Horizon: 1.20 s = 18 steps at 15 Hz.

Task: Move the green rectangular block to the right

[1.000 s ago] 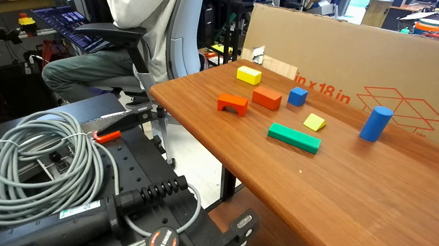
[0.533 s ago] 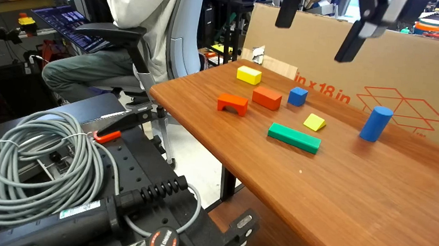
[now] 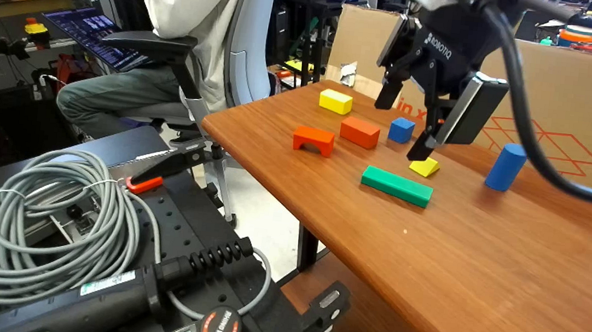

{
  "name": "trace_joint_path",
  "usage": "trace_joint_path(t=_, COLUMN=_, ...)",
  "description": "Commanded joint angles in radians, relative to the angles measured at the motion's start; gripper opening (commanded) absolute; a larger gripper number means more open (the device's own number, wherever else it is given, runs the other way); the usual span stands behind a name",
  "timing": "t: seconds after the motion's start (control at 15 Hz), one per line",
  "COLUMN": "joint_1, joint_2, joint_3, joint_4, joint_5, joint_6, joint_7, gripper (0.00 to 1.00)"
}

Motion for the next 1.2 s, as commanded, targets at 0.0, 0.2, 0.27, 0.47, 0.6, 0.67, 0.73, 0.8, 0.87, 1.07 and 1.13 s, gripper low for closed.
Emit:
trace_joint_path(t=0.0, joint_1=-0.019, joint_2=0.126, joint_3=0.030, joint_4=0.100, joint_5=0.059, joint_6=0.063, joint_7=0.076, gripper=1.00)
trace_joint_path(t=0.2, joint_1=-0.008, joint_2=0.197, joint_3=0.022, joint_4=0.143, joint_5=0.054, joint_6=0.120, joint_7=0.151, gripper=1.00)
trace_joint_path(t=0.27, joint_1=-0.001, joint_2=0.214, joint_3=0.015, joint_4=0.149, joint_5=0.044, joint_6=0.133, joint_7=0.180, gripper=1.00)
trace_joint_path(t=0.47, joint_1=0.005, joint_2=0.263, joint_3=0.000, joint_4=0.175, joint_5=0.026, joint_6=0.143, joint_7=0.238, gripper=1.00)
trace_joint_path(t=0.6, joint_1=0.013, joint_2=0.292, joint_3=-0.010, joint_4=0.200, joint_5=0.015, joint_6=0.126, joint_7=0.274, gripper=1.00)
trace_joint_path(t=0.67, joint_1=0.018, joint_2=0.304, joint_3=-0.013, joint_4=0.210, joint_5=0.009, joint_6=0.117, joint_7=0.289, gripper=1.00)
trace_joint_path(t=0.73, joint_1=0.022, joint_2=0.312, joint_3=-0.016, joint_4=0.216, joint_5=0.002, joint_6=0.112, joint_7=0.299, gripper=1.00)
trace_joint_path(t=0.8, joint_1=0.026, joint_2=0.320, joint_3=-0.019, joint_4=0.220, joint_5=-0.004, joint_6=0.114, joint_7=0.310, gripper=0.75)
trace_joint_path(t=0.87, joint_1=0.031, joint_2=0.323, joint_3=-0.024, joint_4=0.222, joint_5=-0.013, joint_6=0.111, joint_7=0.322, gripper=0.74)
trace_joint_path(t=1.07, joint_1=0.039, joint_2=0.316, joint_3=-0.026, joint_4=0.223, joint_5=-0.020, joint_6=0.116, joint_7=0.333, gripper=0.50)
trace_joint_path(t=1.13, joint_1=0.043, joint_2=0.314, joint_3=-0.028, joint_4=0.221, joint_5=-0.025, joint_6=0.118, joint_7=0.332, gripper=0.43)
